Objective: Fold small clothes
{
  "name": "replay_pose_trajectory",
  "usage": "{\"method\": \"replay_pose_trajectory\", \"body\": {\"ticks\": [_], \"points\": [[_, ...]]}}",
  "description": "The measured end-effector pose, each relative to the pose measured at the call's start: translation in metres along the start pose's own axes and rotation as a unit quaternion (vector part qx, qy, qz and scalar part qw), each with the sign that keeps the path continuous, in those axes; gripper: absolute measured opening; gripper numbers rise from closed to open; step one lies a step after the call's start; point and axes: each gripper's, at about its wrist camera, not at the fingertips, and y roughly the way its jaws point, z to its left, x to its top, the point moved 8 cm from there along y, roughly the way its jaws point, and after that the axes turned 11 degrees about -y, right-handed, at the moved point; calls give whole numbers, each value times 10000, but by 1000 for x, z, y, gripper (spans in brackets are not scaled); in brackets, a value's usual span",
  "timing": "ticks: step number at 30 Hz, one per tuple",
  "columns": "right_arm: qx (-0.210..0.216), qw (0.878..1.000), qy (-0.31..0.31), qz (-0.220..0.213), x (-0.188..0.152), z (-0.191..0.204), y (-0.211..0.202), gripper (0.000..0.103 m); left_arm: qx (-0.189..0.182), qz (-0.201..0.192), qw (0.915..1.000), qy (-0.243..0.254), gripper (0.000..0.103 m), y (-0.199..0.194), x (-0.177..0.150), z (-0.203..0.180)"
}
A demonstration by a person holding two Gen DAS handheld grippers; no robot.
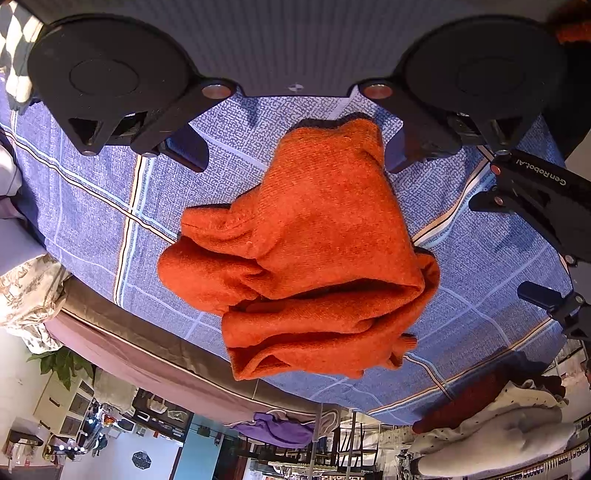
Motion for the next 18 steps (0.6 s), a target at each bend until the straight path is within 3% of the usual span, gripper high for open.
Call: {"method": "replay_pose_trajectory", "body": {"ticks": [18], "points": [[83, 10000, 17, -32, 0, 2, 1, 103, -80, 33, 10000, 24, 103, -1, 2, -4]]}}
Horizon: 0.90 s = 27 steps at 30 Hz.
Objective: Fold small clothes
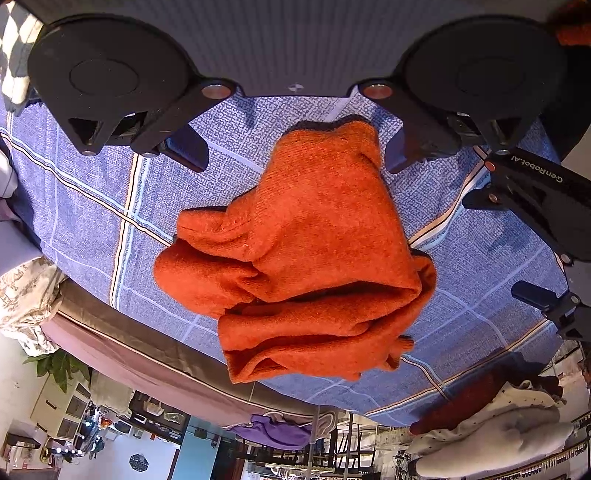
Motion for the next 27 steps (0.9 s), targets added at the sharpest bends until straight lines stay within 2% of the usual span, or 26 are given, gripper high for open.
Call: {"method": "replay_pose_trajectory", "body": {"ticks": [8, 22, 27], "points": [[179, 9998, 99, 5, 0, 2, 0, 103, -9, 25, 10000, 7, 103, 1, -1, 0], [152, 9998, 50, 75, -3, 5, 2, 103, -159, 127, 9997, -145, 103, 5, -5, -1], [178, 9998, 64, 80, -4, 6, 2, 103, -169, 56, 9997, -166, 103, 4, -7, 0]]}}
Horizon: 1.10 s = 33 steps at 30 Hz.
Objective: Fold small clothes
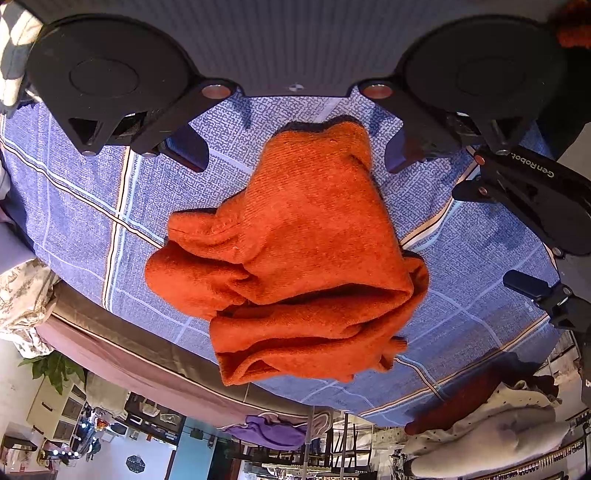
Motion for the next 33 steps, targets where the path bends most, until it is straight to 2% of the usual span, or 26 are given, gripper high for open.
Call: {"method": "replay_pose_trajectory", "body": {"ticks": [4, 11, 16, 19, 22, 24, 27, 29, 33], "points": [[5, 10000, 16, 41, -2, 0, 2, 103, -119, -17, 9998, -182, 103, 0, 0, 2], [-55, 10000, 53, 33, -4, -3, 3, 103, -117, -8, 9997, -223, 103, 4, -3, 4], [-118, 9997, 230, -50, -4, -11, 4, 103, -119, 295, 9986, -416, 103, 14, -7, 9], [-48, 9988, 454, -196, -2, -15, 2, 103, -165, 33, 9981, -600, 103, 12, -4, 16], [125, 9948, 910, -451, 3, -24, 1, 103, 27, -258, 9961, -839, 103, 10, 1, 32], [310, 9895, 1310, -520, 8, -31, 4, 103, -21, -205, 9950, -974, 103, 13, 1, 42], [605, 9790, 1819, -693, 24, -37, 14, 103, -358, 29, 9902, -1350, 103, 21, -4, 56], [739, 9750, 1849, -989, 44, -34, 21, 103, -456, 2, 9854, -1641, 103, 22, -10, 67], [864, 9690, 1710, -1559, 92, -25, 36, 103, -249, -100, 9850, -1702, 103, 21, -22, 79]]}}
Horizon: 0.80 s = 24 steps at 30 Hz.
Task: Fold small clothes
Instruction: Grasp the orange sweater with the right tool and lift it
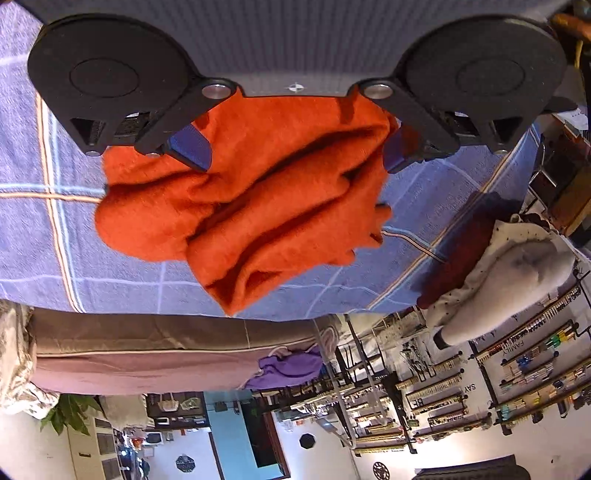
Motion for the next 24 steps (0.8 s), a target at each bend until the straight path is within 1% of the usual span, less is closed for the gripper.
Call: {"method": "replay_pose_trajectory", "body": {"ticks": [2, 3, 4, 5, 6, 7, 8, 9, 11, 12, 13, 14, 17, 18, 20, 22, 23, 24], "points": [[177, 9992, -130, -320, 20, 12, 13, 103, 87, 6, 10000, 27, 103, 0, -2, 5], [181, 9993, -140, -282, 24, 15, 24, 103, 127, 21, 9999, 21, 103, 0, -3, 7], [68, 9999, -27, -103, 28, 13, 36, 103, 150, 27, 9999, 9, 103, 0, -3, 10], [-52, 9998, 172, 58, 27, 9, 48, 103, 155, 11, 9999, -4, 103, -1, -3, 12], [-76, 9993, 346, 75, 27, 5, 55, 102, 138, -32, 9999, -15, 103, -3, -3, 14], [-124, 9987, 475, 96, 24, 1, 60, 86, 93, -85, 9999, -35, 103, -6, -3, 15], [-174, 9981, 566, 165, 22, -1, 67, 76, 35, -132, 9999, -71, 103, -9, -3, 15], [-135, 9973, 697, 209, 19, -2, 74, 62, -25, -167, 9998, -122, 103, -10, -3, 16], [140, 9940, 1077, 144, 15, -5, 79, 53, -111, -151, 9996, -211, 103, -11, -3, 16], [300, 9929, 1148, 22, 16, -5, 77, 34, -127, -137, 9996, -228, 103, -12, -4, 16], [429, 9923, 1150, -136, 18, -5, 71, 6, -118, -140, 9996, -225, 103, -12, -4, 15], [446, 9918, 1164, -272, 21, -8, 63, 7, -101, -148, 9996, -205, 103, -12, -4, 14], [251, 9917, 989, -779, 33, -18, 25, 7, -97, -181, 9997, -117, 103, -13, -4, 7], [149, 9912, 886, -976, 37, -23, 8, 6, -129, -207, 9997, -87, 103, -13, -3, 3], [-58, 9886, 772, -1294, 41, -37, -27, 6, -299, -274, 9992, -53, 98, -15, 0, -7], [-320, 9845, 817, -1520, 36, -57, -64, 6, -492, -390, 9980, -39, 80, -17, 5, -19], [-513, 9826, 824, -1584, 30, -67, -81, 6, -593, -437, 9973, -36, 75, -17, 8, -25], [-727, 9806, 864, -1605, 22, -79, -96, 6, -692, -477, 9965, -28, 65, -17, 13, -32]]}}
